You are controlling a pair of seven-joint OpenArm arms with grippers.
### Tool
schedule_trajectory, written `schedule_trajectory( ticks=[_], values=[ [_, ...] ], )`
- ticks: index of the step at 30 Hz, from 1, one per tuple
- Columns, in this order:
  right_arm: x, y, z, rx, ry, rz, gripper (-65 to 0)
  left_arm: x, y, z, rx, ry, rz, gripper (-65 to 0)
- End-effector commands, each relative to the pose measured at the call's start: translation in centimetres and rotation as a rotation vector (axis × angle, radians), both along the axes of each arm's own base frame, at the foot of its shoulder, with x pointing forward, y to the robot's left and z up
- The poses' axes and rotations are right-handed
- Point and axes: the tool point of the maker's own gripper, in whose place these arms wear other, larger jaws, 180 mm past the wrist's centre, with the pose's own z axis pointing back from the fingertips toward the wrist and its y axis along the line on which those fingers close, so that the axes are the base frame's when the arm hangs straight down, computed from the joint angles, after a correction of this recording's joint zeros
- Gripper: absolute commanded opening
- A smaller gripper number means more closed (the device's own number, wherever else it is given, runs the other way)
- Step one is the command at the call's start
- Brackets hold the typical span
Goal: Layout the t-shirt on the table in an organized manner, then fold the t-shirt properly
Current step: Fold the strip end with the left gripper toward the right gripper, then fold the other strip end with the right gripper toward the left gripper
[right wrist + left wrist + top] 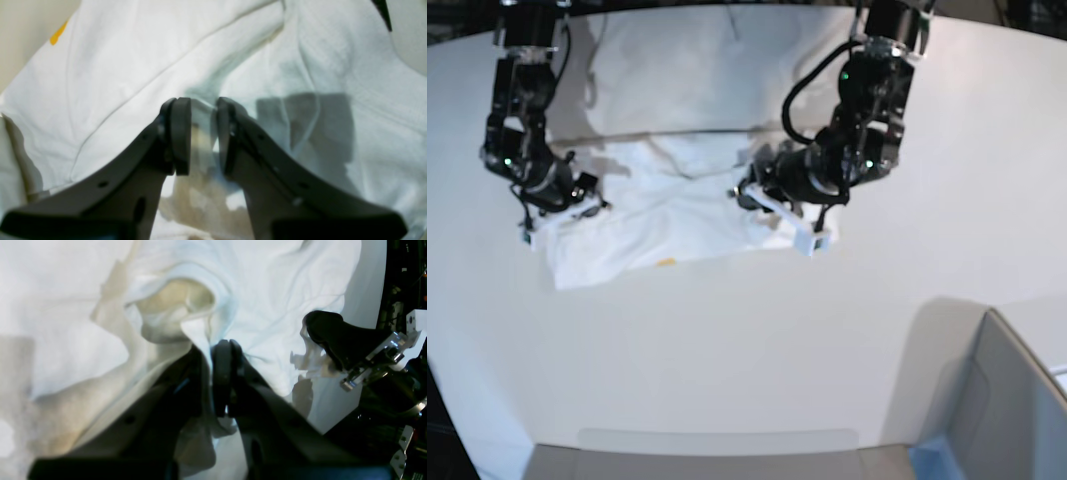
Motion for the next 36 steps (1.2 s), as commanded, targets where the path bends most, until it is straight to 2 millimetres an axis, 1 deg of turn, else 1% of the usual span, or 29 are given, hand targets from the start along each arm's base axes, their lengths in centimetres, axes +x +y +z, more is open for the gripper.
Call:
schedule_trajectory(
  ticks=[1, 7, 11, 15, 16, 18, 20, 22, 24, 26, 32, 33, 36],
  values=[
    [-1.3, 0.5, -0.8, 0.015, 0.071, 0.02, -49.9, 1.1, -0.2, 1.4, -0.016, -0.052, 0.012, -65.0],
    [-1.3, 0.5, -0.8, 0.015, 0.071, 0.02, -49.9, 1.2, -0.2, 1.4, -0.016, -0.061, 0.015, -65.0],
    [-1.3, 0.5, -0.8, 0.015, 0.071, 0.02, -49.9, 1.2, -0.1, 0.9, -0.011, -0.048, 0.019, -65.0],
    [-1.3, 0.5, -0.8, 0.015, 0.071, 0.02, -49.9, 1.9, 0.1, 1.1, -0.011, -0.08, 0.047, -65.0],
    [-1.3, 0.5, -0.8, 0.015, 0.071, 0.02, -49.9, 1.9, 0.2, 1.2, -0.011, -0.081, 0.052, -62.0],
    [-1.3, 0.5, -0.8, 0.015, 0.071, 0.02, -49.9, 2.2, 0.4, 1.3, -0.011, -0.095, 0.072, -53.1],
    [-1.2, 0.5, -0.8, 0.015, 0.069, 0.02, -49.9, 2.5, 1.0, 1.4, -0.012, -0.09, 0.136, -47.3],
    [-1.2, 0.5, -0.8, 0.015, 0.069, 0.02, -49.9, 2.9, 1.8, 2.0, -0.017, -0.08, 0.224, -44.3],
    [-1.2, 0.5, -0.8, 0.015, 0.069, 0.02, -49.9, 3.0, 2.1, 2.8, -0.024, -0.08, 0.263, -44.0],
    [-1.2, 0.5, -0.8, 0.015, 0.069, 0.02, -49.9, 2.9, 1.1, 3.4, -0.03, -0.093, 0.236, -44.0],
    [-1.2, 0.5, -0.8, 0.015, 0.069, 0.02, -49.9, 1.8, -1.0, 3.4, -0.031, -0.094, 0.171, -44.2],
    [-1.2, 0.5, -0.8, 0.015, 0.069, 0.02, -49.9, 1.8, -1.1, 3.5, -0.031, -0.099, 0.168, -44.2],
    [-1.2, 0.5, -0.8, 0.015, 0.069, 0.02, -49.9, 1.8, -0.9, 4.7, -0.043, -0.135, 0.17, -44.2]
  ],
)
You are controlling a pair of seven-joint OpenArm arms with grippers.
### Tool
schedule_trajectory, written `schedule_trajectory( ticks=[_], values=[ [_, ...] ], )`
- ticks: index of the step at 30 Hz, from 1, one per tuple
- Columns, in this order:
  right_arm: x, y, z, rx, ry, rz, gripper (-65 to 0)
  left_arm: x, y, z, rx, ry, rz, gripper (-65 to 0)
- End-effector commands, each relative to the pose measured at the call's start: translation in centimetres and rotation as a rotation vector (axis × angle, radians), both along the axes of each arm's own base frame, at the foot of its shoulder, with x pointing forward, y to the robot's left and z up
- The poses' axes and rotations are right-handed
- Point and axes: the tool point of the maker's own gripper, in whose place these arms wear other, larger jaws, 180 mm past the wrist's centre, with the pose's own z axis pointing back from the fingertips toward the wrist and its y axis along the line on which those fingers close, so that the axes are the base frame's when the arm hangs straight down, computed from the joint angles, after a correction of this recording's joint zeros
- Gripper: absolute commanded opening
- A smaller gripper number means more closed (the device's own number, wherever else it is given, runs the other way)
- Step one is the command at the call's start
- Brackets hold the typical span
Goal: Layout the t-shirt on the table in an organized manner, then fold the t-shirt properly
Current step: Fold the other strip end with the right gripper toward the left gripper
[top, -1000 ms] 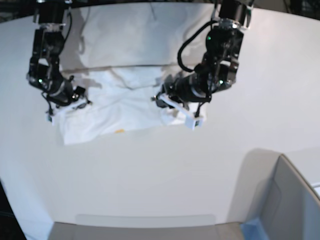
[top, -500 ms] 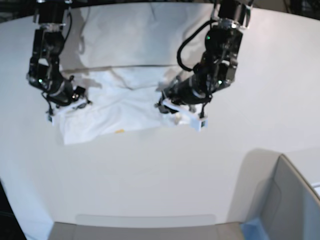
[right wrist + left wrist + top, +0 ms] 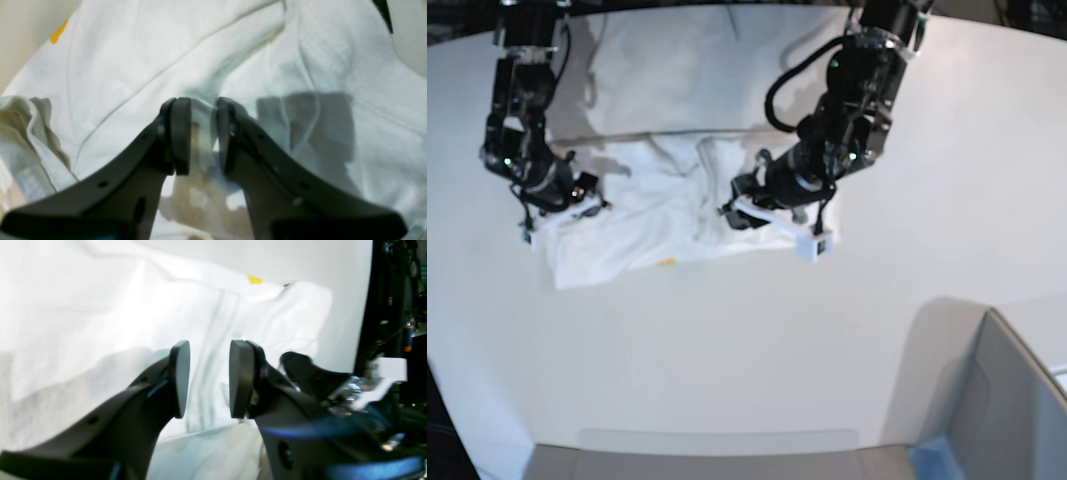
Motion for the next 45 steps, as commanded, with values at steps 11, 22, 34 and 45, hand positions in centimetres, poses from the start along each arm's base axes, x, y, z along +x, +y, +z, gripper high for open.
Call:
schedule_trajectory(
  ticks=[11, 22, 34, 45],
  values=[
    [-1.2, 0.4, -0.8, 0.011, 0.067, 0.019, -49.9, -1.2, 2.1, -2.3, 0.037, 0.073, 0.009, -52.1],
    [-0.1, 1.0, 2.0, -0.005, -0.024, 0.043, -49.9, -1.4, -1.7, -4.6, 0.103, 0.068, -0.1, -52.3],
    [1.3, 1.7, 9.5, -0.075, -0.252, 0.103, -49.8, -0.9, -1.7, -8.1, 0.192, 0.113, -0.117, -52.3],
    [0.9, -3.7, 14.0, 0.017, -0.346, -0.068, -30.4, -0.8, -1.3, -8.3, 0.2, 0.115, -0.113, -52.3]
  ],
)
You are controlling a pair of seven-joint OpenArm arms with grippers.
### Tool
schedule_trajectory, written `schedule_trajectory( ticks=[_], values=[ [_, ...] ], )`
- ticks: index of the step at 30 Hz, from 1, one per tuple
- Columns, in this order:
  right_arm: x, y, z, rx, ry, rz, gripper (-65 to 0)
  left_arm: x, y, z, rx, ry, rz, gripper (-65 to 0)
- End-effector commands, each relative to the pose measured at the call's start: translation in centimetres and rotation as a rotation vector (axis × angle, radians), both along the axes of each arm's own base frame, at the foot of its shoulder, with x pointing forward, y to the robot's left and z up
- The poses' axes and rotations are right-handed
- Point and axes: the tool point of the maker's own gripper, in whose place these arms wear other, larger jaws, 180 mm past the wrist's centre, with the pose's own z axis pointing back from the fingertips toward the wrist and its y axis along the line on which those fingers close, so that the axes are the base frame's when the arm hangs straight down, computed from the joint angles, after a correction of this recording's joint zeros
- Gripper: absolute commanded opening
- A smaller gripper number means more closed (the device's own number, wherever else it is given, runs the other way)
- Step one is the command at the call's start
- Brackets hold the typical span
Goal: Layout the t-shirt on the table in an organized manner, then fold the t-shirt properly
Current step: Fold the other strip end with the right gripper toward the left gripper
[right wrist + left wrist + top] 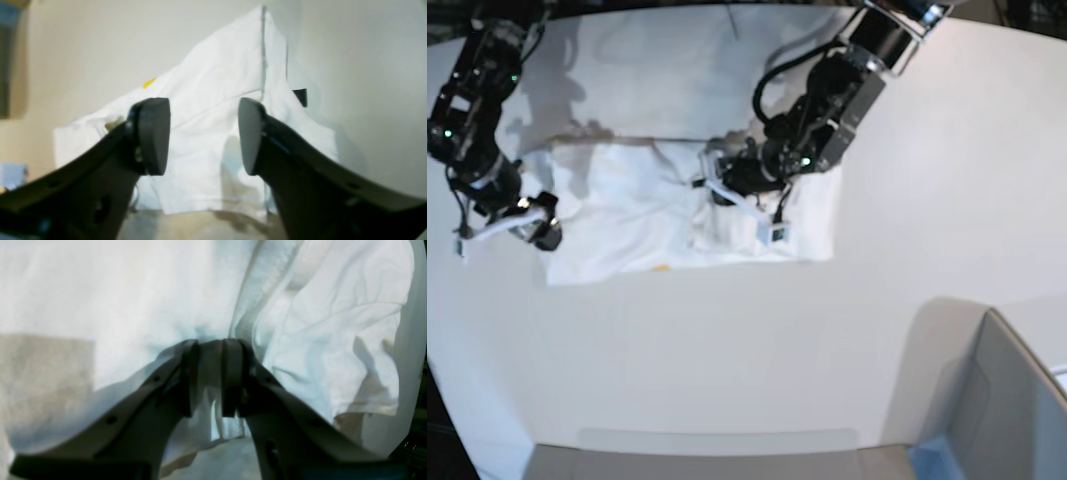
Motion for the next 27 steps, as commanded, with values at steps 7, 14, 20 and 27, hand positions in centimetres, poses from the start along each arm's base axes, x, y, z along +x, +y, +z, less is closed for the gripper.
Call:
schedule_trajectory(
  ticks=[7, 14, 20, 27],
  values=[
    [0.6, -6.8, -0.4, 0.109, 0.015, -0.091, -29.8, 0.1, 0.4, 0.0, 0.015, 0.008, 0.004, -52.3],
    [1.1, -8.8, -3.8, 0.136, 0.092, -0.054, -29.8, 0.1, 0.6, -0.1, 0.017, 0.011, 0.01, -52.3],
    [2.5, -6.1, -5.0, 0.119, 0.108, 0.031, -29.8, 0.2, 0.5, -0.1, 0.015, 0.008, 0.012, -52.3],
    [2.4, -6.4, -8.5, 0.186, 0.179, -0.019, -29.8, 0.3, 0.6, -0.1, 0.017, 0.006, 0.016, -52.3]
  ],
)
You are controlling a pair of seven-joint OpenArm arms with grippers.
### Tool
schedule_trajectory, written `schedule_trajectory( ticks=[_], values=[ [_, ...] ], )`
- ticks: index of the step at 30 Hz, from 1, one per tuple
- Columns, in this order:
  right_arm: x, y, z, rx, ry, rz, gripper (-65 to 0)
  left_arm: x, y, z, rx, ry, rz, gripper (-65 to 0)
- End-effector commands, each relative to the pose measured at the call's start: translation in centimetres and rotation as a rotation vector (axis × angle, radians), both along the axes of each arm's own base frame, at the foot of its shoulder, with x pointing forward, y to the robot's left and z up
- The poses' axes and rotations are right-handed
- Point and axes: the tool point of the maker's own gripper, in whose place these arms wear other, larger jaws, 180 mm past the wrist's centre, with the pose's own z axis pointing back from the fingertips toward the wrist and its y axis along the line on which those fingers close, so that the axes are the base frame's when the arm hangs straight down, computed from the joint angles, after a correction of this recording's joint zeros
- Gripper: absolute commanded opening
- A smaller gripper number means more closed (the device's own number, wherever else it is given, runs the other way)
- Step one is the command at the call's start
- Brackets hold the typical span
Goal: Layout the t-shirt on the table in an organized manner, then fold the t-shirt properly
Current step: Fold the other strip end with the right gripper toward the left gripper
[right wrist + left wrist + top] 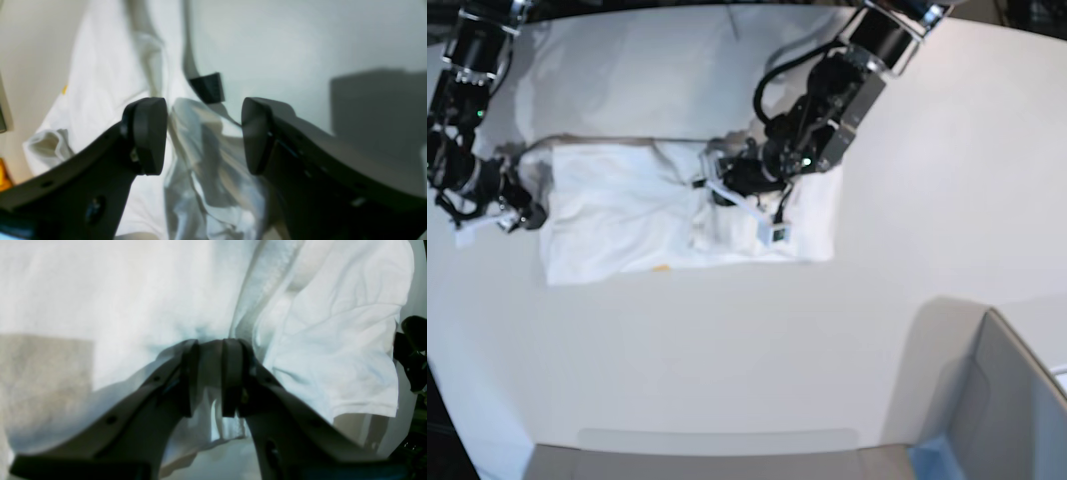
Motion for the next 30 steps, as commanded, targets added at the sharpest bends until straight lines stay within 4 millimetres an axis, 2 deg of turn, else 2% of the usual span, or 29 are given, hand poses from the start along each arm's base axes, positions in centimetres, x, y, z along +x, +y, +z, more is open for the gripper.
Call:
schedule_trajectory(
  ticks=[1, 3, 12, 19, 22, 26, 27, 30],
  values=[
    [1.2, -0.6, 1.7, -0.016, -0.053, 0.001, -29.8, 0.3, 0.5, 0.0, 0.017, 0.003, 0.014, -52.3],
    [1.4, -0.3, 1.7, -0.015, -0.055, 0.009, -29.8, 0.3, 0.5, 0.0, 0.017, 0.003, 0.014, -52.3],
    [2.5, 4.6, 0.5, 0.001, -0.039, 0.126, -29.8, 0.3, 0.5, 0.0, 0.016, 0.002, 0.014, -52.3],
    [2.6, 6.1, -1.1, -0.06, 0.001, 0.163, -31.0, -0.1, 0.4, -0.1, 0.014, 0.011, 0.012, -52.4],
    [2.5, 6.6, -1.3, -0.062, 0.009, 0.179, -41.2, -0.4, 0.5, -0.3, 0.014, 0.017, 0.011, -52.4],
    [2.6, 6.2, -1.2, -0.066, 0.009, 0.168, -62.2, -0.4, 0.3, -0.2, 0.009, 0.017, 0.009, -52.4],
    [2.7, 6.1, -1.1, -0.069, 0.008, 0.168, -64.9, -0.3, 0.2, 0.1, 0.004, 0.009, 0.008, -52.4],
    [3.2, 4.8, -0.4, -0.104, -0.002, 0.159, -65.0, 0.1, -0.3, 1.8, -0.025, -0.033, 0.001, -52.4]
  ],
)
